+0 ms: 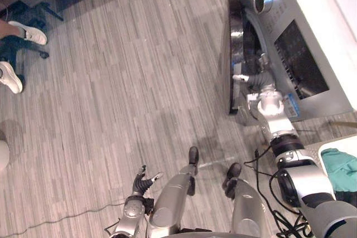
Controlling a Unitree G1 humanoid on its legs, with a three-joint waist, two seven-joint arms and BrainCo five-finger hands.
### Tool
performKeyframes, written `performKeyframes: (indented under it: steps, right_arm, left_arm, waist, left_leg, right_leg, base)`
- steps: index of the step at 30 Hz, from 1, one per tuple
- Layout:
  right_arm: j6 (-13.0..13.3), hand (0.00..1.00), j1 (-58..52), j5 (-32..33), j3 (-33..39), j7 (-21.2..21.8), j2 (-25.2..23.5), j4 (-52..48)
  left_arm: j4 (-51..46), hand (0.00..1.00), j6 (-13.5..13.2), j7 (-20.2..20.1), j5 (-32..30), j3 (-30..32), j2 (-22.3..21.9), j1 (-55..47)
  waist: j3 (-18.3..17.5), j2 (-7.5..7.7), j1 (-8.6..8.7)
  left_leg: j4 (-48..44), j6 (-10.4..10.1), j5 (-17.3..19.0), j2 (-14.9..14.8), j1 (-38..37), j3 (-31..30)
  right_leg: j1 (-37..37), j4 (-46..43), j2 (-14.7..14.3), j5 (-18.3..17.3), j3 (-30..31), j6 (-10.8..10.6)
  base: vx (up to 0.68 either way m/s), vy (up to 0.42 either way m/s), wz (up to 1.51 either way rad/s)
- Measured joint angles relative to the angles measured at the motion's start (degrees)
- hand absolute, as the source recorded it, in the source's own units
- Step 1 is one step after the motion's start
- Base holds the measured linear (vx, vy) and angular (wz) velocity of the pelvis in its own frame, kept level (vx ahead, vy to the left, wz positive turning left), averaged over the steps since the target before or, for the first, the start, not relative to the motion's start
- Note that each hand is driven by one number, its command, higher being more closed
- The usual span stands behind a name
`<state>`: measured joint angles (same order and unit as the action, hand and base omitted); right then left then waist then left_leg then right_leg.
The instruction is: Pick up the laundry basket with both hands and put the clothes into the washing machine.
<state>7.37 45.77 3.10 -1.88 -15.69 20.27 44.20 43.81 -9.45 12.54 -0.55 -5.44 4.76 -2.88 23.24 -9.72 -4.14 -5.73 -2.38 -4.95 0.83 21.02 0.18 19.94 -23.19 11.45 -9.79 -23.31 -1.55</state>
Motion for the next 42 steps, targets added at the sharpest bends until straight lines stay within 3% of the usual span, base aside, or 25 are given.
performKeyframes:
  steps: [2, 5, 9, 13, 15, 18, 19, 23, 28, 30, 32, 33, 34, 38, 41, 42]
  right_arm:
    - [0.0, 0.0, 2.8, 2.9, 0.3, -0.7, 0.8, 1.5]
    - [-0.1, 0.0, 5.5, 6.6, -0.3, -0.9, 1.1, 4.5]
    - [-0.1, 0.0, 8.7, 11.2, -1.8, -0.7, 0.3, 4.5]
    - [-1.1, 0.0, 14.1, 16.6, -2.7, -3.3, -2.4, 4.5]
    - [-1.0, 0.0, 18.0, 18.1, -3.0, -2.9, -3.0, 4.3]
    - [2.0, 0.0, 27.2, 19.4, -6.2, -1.6, -3.9, -0.8]
    - [3.6, 0.0, 29.9, 19.4, -8.3, -0.7, -4.2, -2.7]
    - [5.5, 0.0, 32.7, 20.0, -10.0, -0.2, -3.4, -5.1]
    - [5.5, 0.0, 25.8, 21.1, -12.6, 0.2, 1.7, -10.1]
    - [5.6, 0.0, 17.5, 21.1, -13.4, 2.5, 3.9, -17.7]
    - [5.9, 0.0, 5.2, 21.2, -14.8, 6.0, 5.5, -25.8]
    - [5.8, 0.0, 1.7, 21.2, -15.3, 6.7, 5.5, -27.2]
    - [5.7, 0.0, -5.3, 21.6, -16.2, 8.7, 5.5, -29.3]
    - [4.6, 0.0, -21.5, 20.8, -18.3, 15.2, 3.8, -30.3]
    - [4.5, 0.0, -30.1, 17.3, -14.9, 17.1, -1.4, -30.2]
    - [4.5, 0.0, -32.5, 15.9, -12.4, 17.1, -3.9, -29.8]
  left_arm:
    - [-0.6, 0.0, -0.4, 0.1, 0.7, 0.0, 0.1, 0.2]
    - [-0.6, 0.0, -0.4, 0.1, 1.2, -0.2, 0.0, 1.9]
    - [-1.2, 0.0, -0.6, 0.2, 2.8, -1.6, 0.2, 2.7]
    - [-4.2, 0.0, -1.1, 0.2, 3.4, -5.6, 0.5, 5.6]
    - [-6.4, 0.0, -1.3, 0.2, 3.4, -7.2, 0.5, 6.7]
    - [-9.7, 0.0, -2.4, 0.2, 3.4, -7.9, 0.6, 6.8]
    - [-9.8, 0.0, -2.5, 0.2, 3.4, -7.9, 0.7, 6.7]
    - [-9.5, 0.0, -2.3, -0.1, 3.4, -8.0, 0.7, 6.6]
    - [-9.5, 0.0, -2.2, 0.0, 3.4, -7.8, 0.9, 8.4]
    - [-9.6, 0.0, -2.2, 0.3, 3.4, -7.3, 1.3, 11.5]
    - [-9.6, 0.0, -2.1, 0.6, 3.4, -7.3, 2.9, 16.3]
    - [-9.6, 0.0, -2.0, 0.8, 3.3, -7.3, 3.4, 17.5]
    - [-9.6, 0.0, -2.0, 1.3, 3.2, -7.3, 4.2, 20.4]
    - [-9.3, 0.0, -1.8, 1.6, 2.9, -7.1, 7.1, 30.4]
    - [-4.3, 0.0, -1.5, 1.8, 2.2, -5.3, 12.2, 40.3]
    - [-2.5, 0.0, -1.1, 2.3, 2.2, -5.1, 16.1, 43.9]
  waist:
    - [0.3, -0.13, -0.06]
    - [1.5, -0.51, -1.57]
    - [1.7, -0.98, -2.06]
    - [1.7, -1.22, -4.86]
    - [2.0, -2.28, -6.65]
    - [2.3, -3.29, -9.83]
    - [2.3, -3.37, -10.16]
    - [2.3, -3.3, -10.43]
    - [3.4, -1.84, -8.56]
    - [4.3, -0.33, -5.94]
    - [4.9, 2.52, -2.88]
    - [4.9, 3.01, -2.52]
    - [4.9, 4.47, -0.91]
    - [5.0, 6.82, 2.82]
    - [4.9, 8.31, 5.06]
    - [5.1, 9.34, 6.19]
  left_leg:
    - [2.2, 0.7, -1.5, 0.4, 1.4, -0.5]
    - [3.7, 0.0, -2.6, 0.9, 2.8, -1.7]
    - [3.6, -0.4, -3.9, 1.1, 5.4, -4.8]
    - [3.6, -1.9, -5.0, 1.7, 7.2, -9.7]
    - [3.8, -2.7, -5.6, 2.0, 7.5, -11.6]
    - [4.1, -3.2, -6.8, 2.1, 8.7, -13.6]
    - [4.9, -3.1, -8.0, 2.1, 8.7, -14.5]
    - [5.2, -3.3, -8.4, 1.4, 8.7, -15.3]
    - [5.3, -3.2, -8.3, -1.6, 8.1, -10.0]
    - [5.3, -3.2, -8.3, -2.8, 8.0, -6.9]
    - [5.4, -2.1, -7.5, -4.3, 8.0, -2.4]
    - [5.4, -1.6, -7.1, -4.8, 8.0, -1.2]
    - [5.3, -1.3, -6.9, -5.1, 8.0, 0.6]
    - [4.7, -0.4, -5.9, -6.3, 7.7, 6.1]
    - [4.7, -0.2, -5.6, -7.1, 7.6, 9.5]
    - [4.7, -0.2, -5.3, -7.4, 7.9, 11.0]
  right_leg:
    - [3.1, -1.7, 0.7, -0.5, 0.0, 0.4]
    - [5.4, -3.4, 1.3, -0.5, -0.3, 0.5]
    - [6.3, -3.9, 1.6, -0.3, -3.4, 0.7]
    - [6.6, -6.9, 2.8, -2.4, -8.1, 1.3]
    - [6.7, -8.8, 3.6, -4.2, -10.0, 1.6]
    - [8.0, -12.1, 4.5, -6.7, -11.5, 2.7]
    - [8.2, -13.0, 4.5, -7.4, -11.5, 3.1]
    - [8.2, -12.8, 3.0, -7.7, -9.9, 3.1]
    - [8.4, -7.2, -1.1, -3.9, -4.9, 3.5]
    - [9.0, -4.6, -2.9, -1.7, -1.8, 3.2]
    - [10.5, -1.7, -5.1, 1.2, 2.6, 3.1]
    - [10.7, -0.9, -5.6, 1.8, 3.5, 2.9]
    - [11.4, 0.1, -6.2, 3.0, 5.5, 2.8]
    - [12.2, 3.4, -7.8, 6.3, 10.3, 2.3]
    - [13.1, 5.4, -8.7, 7.9, 12.6, 1.9]
    - [13.8, 5.8, -8.8, 8.5, 13.2, 1.8]
  base:
    - [-0.18, 0.02, 0.15]
    - [-0.19, 0.004, 0.16]
    - [-0.12, -0.034, 0.32]
    - [-0.04, -0.116, 0.56]
    - [-0.03, -0.208, 0.64]
    - [-0.02, -0.208, 0.52]
    - [0.0, -0.219, 0.54]
    - [0.01, -0.167, 0.21]
    - [-0.03, -0.042, -0.61]
    - [-0.08, 0.02, -0.96]
    - [-0.1, 0.04, -1.16]
    - [-0.08, 0.048, -1.07]
    - [-0.06, 0.041, -0.81]
    - [-0.06, 0.05, -0.8]
    - [-0.05, 0.021, -0.63]
    - [-0.04, 0.013, -0.53]
